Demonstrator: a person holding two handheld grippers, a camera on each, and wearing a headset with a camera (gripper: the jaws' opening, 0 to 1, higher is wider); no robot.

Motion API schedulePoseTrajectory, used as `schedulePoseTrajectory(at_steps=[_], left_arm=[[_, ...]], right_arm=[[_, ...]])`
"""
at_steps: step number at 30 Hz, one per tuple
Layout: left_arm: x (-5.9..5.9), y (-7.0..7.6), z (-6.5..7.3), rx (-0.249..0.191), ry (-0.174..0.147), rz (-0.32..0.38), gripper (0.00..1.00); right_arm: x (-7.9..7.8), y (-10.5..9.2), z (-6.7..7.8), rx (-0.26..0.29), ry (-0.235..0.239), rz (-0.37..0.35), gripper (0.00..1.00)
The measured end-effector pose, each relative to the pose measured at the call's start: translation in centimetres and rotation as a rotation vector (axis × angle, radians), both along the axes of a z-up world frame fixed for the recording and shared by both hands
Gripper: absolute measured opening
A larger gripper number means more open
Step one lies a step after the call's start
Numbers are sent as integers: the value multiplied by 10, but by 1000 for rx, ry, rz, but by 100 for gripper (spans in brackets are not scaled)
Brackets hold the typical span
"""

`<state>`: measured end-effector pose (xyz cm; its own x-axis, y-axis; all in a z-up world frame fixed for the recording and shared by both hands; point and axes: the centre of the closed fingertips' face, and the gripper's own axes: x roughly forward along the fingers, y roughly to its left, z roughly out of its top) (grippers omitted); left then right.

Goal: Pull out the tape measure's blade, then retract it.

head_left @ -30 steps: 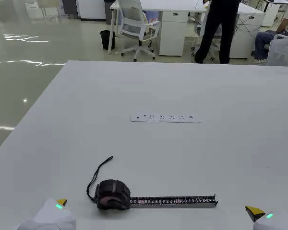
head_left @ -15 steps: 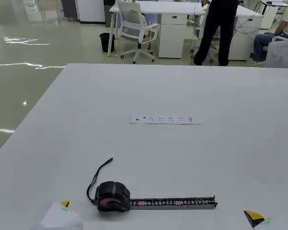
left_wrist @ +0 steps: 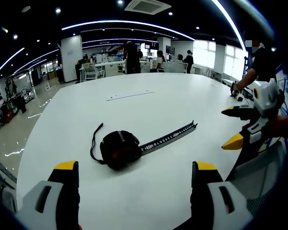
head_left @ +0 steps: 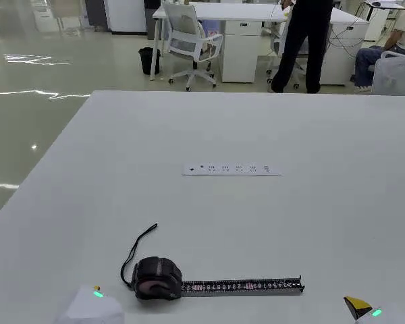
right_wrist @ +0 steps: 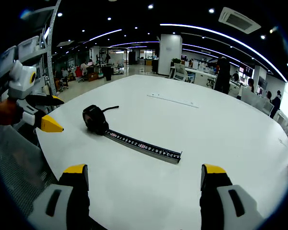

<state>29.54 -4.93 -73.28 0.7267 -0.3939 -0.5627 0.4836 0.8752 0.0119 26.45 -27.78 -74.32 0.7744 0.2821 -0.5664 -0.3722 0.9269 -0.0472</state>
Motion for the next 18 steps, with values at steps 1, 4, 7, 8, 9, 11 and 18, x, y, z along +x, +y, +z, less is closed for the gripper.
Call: schedulePoseTrajectory(at_steps=[1, 4, 7, 8, 9, 11, 18], left_arm=[[0, 0, -1, 0, 3, 2, 95], [1, -2, -6, -5, 20, 8, 94], [3, -3, -10, -3, 29, 16, 94], [4, -3, -10, 0, 26, 19, 94], [5, -3, -10, 1, 26, 22, 94], [9, -3, -11, -4, 24, 38, 94], [26, -5, -14, -23, -5, 88, 92]], right_arm=[[0, 0, -1, 0, 1, 1, 100], [0, 0, -2, -4, 2, 10, 100], [0, 0, -3, -7, -1, 15, 98], [1, -1, -3, -6, -2, 16, 98], [2, -1, -4, -5, -1, 17, 98], [4, -2, -4, -5, -2, 20, 97], [12, -4, -9, -1, -10, 53, 93]])
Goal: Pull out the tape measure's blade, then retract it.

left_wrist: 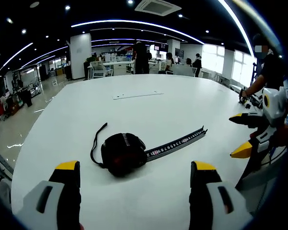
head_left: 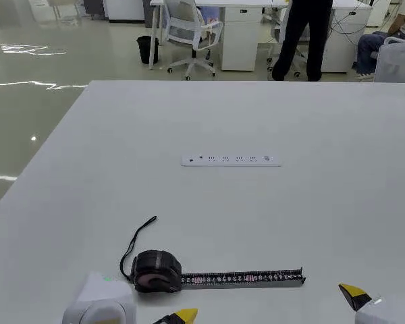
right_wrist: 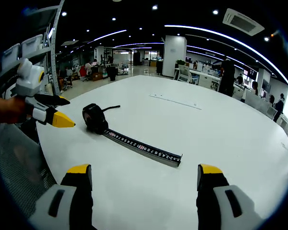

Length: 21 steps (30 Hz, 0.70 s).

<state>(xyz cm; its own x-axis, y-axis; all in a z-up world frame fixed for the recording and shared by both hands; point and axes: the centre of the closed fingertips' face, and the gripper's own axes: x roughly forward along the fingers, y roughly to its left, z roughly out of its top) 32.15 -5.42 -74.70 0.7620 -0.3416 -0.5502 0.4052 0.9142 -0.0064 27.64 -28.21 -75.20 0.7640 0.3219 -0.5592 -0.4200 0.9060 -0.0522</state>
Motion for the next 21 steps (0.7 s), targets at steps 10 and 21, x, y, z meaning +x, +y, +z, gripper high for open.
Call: schedulePoseTrajectory(at_steps=[10, 21], left_arm=[[11, -6, -17, -4, -22, 37, 88], [24, -2, -32, 1, -17, 88, 81]], right_arm=[[10, -6, -11, 22, 23, 94, 86], [19, -11, -26, -60, 61, 319, 73]])
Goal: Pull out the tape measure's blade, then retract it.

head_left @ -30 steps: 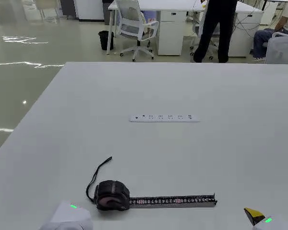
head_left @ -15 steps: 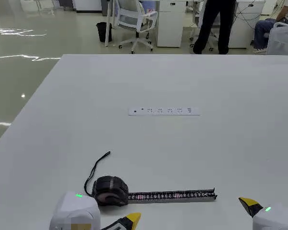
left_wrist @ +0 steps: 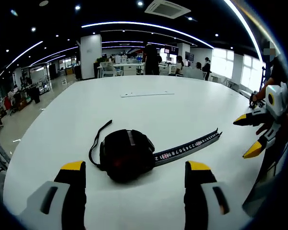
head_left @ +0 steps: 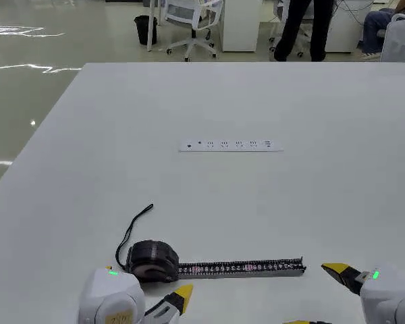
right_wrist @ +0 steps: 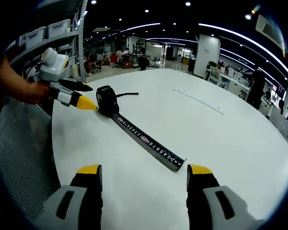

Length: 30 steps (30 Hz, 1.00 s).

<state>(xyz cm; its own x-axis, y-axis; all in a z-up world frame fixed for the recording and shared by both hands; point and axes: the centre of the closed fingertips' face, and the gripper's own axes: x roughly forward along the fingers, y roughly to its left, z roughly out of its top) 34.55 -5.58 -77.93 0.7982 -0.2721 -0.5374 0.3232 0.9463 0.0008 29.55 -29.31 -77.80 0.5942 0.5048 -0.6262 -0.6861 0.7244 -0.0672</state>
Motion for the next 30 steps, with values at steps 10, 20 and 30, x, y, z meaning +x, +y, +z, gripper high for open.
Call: schedulePoseTrajectory(at_steps=[10, 20, 30], left_arm=[[14, 0, -6, -11, 3, 33, 77], [26, 1, -13, -14, 8, 62, 72], [38, 3, -18, -19, 4, 90, 70]], right_arm=[[21, -15, -9, -11, 29, 106, 57], [34, -20, -22, -67, 47, 287, 48], [49, -27, -36, -127, 64, 435, 38]])
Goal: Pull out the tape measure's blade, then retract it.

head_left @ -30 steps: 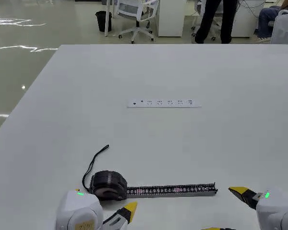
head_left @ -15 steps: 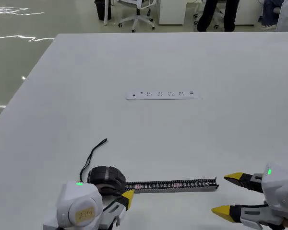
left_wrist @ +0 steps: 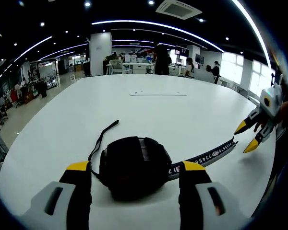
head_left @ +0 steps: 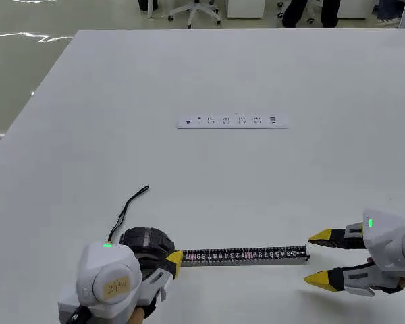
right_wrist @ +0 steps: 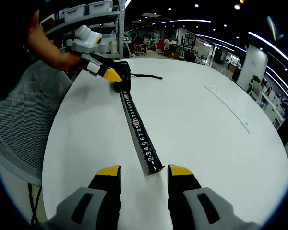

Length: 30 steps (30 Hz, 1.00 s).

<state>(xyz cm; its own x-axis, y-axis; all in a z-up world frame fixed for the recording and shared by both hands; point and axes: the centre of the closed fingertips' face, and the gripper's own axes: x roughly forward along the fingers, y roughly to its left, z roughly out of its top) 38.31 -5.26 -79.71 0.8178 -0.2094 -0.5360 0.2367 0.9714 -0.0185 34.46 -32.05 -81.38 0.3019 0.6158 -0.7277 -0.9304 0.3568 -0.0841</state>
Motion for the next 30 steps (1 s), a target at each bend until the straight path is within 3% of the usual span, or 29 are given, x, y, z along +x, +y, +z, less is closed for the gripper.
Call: schedulePoseTrajectory(at_steps=[12, 20, 30], left_arm=[[3, -2, -6, -2, -1, 15, 69], [2, -1, -11, 4, 4, 23, 68], [2, -3, -12, -33, 5, 66, 66]], right_arm=[[4, 4, -12, -6, 14, 150, 28], [7, 5, -14, -3, 1, 179, 17], [7, 4, -14, 15, 12, 177, 15]])
